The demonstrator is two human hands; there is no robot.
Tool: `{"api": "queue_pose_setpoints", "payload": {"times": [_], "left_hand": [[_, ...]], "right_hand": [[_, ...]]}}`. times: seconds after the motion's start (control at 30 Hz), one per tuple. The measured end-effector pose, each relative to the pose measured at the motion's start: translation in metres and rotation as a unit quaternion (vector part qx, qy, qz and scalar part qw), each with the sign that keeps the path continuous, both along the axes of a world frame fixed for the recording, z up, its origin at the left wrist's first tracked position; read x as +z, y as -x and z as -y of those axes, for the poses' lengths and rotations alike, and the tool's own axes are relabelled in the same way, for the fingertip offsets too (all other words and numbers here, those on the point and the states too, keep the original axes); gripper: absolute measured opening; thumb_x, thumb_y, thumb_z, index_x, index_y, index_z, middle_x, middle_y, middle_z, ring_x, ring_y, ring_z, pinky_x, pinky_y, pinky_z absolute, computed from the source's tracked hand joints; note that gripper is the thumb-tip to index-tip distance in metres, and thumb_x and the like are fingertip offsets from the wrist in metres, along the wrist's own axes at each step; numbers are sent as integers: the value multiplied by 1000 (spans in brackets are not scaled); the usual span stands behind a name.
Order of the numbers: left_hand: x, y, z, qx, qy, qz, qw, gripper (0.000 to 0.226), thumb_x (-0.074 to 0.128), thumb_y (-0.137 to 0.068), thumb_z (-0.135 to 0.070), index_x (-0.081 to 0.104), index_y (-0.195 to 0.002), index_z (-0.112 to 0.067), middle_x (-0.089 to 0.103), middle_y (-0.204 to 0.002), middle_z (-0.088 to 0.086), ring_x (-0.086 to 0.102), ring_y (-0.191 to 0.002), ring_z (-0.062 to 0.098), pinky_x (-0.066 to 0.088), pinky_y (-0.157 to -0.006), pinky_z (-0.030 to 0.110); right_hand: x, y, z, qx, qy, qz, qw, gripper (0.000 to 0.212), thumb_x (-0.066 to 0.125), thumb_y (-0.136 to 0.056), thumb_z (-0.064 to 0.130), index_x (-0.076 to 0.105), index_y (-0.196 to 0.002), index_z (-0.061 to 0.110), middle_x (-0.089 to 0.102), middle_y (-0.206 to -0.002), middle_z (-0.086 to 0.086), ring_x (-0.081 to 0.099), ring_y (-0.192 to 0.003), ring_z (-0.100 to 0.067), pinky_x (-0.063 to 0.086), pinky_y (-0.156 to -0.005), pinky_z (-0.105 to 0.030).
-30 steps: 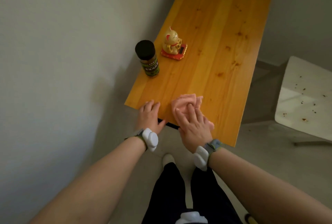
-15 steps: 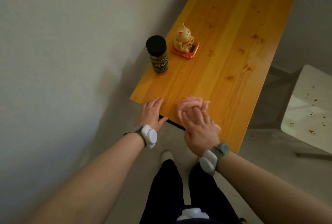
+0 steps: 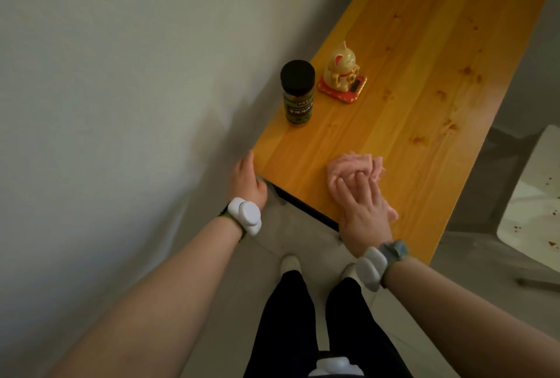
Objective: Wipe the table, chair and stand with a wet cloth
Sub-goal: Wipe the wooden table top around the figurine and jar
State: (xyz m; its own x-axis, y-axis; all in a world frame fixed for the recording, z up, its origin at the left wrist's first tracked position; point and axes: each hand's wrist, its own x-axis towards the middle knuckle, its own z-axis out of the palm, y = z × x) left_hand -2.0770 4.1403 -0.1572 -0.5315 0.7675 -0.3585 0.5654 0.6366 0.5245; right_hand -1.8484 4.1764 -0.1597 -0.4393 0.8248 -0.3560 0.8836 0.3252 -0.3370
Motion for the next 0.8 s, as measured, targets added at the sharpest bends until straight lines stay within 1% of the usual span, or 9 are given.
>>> {"api": "queue_pose_setpoints", "payload": {"times": [0.1,0.17,0.27,0.33,0.4,0.47,0.53,0.67,0.8], "left_hand": [[-2,13,1,7,-9,43,999,66,42,-89,-2,16,-148,-14,32,-149,11,34,-135,28,35,-106,37],[-2,21,1,24,-21,91,995,68,39,-88,0,13,-149,-16,39,-146,6,39,-133,25,37,-106,37],[1,28,1,46,-31,119,991,65,39,-90,1,15,-149,-14,49,-138,4,46,-125,21,35,-98,24],[2,31,2,43,-32,121,991,65,38,-90,1,15,-149,-14,50,-137,3,50,-119,21,36,-92,21],[0,34,4,40,-35,129,990,64,37,-91,0,14,-149,-14,49,-138,0,53,-111,19,39,-88,24],[-2,33,5,50,-46,147,987,60,36,-93,-3,14,-149,-14,49,-137,1,50,-118,17,39,-96,28],[-3,34,3,78,-60,163,982,57,35,-95,-7,16,-148,-15,52,-134,1,48,-122,19,36,-99,27],[5,31,-2,92,-56,164,981,55,34,-96,-16,18,-148,-20,54,-131,1,50,-115,19,36,-90,25],[10,12,-4,9,-76,24,997,58,33,-88,-32,35,-141,-8,39,-141,17,40,-127,33,34,-103,37]], "right_hand": [[2,49,10,79,4,-3,997,62,39,-80,18,39,-141,30,26,-152,-19,19,-139,-48,26,-106,-61],[1,81,5,144,-6,-1,989,63,41,-86,18,28,-145,38,14,-157,-11,8,-143,-40,18,-112,-55],[3,120,-19,226,15,35,973,68,46,-90,26,12,-146,46,0,-159,1,-2,-145,-30,9,-115,-46],[5,129,-34,201,24,45,978,65,46,-91,27,15,-146,45,0,-159,3,1,-145,-27,13,-114,-44],[6,124,-39,95,11,19,995,57,42,-93,27,24,-146,37,6,-159,-1,7,-143,-31,17,-112,-47],[6,121,-31,25,-17,9,1000,55,42,-92,26,29,-144,34,10,-157,-5,11,-141,-36,20,-110,-51],[5,133,-21,67,-3,18,998,57,42,-92,26,24,-145,39,7,-158,-5,8,-142,-36,16,-111,-51],[4,145,-20,180,5,6,984,58,41,-95,29,16,-145,47,3,-159,1,4,-145,-28,10,-115,-45],[6,111,-31,125,11,2,992,53,39,-96,33,22,-145,42,6,-159,4,7,-145,-25,14,-114,-43]]}}
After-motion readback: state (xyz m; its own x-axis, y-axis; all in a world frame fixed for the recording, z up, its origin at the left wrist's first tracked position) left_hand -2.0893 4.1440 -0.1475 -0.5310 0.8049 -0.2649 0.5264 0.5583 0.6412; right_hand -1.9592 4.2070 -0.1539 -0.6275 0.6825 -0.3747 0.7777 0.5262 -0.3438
